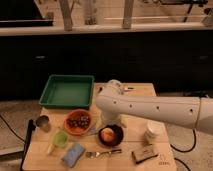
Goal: Place apple in purple bowl
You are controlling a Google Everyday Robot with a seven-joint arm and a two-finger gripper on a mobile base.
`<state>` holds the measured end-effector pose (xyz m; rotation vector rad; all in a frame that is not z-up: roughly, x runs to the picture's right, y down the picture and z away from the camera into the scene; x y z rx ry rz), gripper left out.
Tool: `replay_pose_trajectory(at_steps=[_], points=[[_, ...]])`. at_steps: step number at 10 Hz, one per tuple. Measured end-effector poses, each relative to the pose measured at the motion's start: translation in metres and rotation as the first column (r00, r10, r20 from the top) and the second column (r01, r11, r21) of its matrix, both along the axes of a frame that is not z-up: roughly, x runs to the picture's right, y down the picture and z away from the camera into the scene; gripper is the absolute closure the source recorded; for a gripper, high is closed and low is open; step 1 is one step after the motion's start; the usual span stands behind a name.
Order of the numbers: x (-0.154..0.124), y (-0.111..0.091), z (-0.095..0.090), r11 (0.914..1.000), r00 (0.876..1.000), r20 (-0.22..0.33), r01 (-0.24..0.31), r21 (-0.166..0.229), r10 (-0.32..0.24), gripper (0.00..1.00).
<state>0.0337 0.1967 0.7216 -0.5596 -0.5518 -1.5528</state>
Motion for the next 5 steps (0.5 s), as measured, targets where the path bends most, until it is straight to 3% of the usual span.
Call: replay_pose_trajectory(at_steps=[5], points=[[0.0032,0.0003,0.0014,0.9999,1.000,-0.002,-0.011,-0.007,0.011,0.20]])
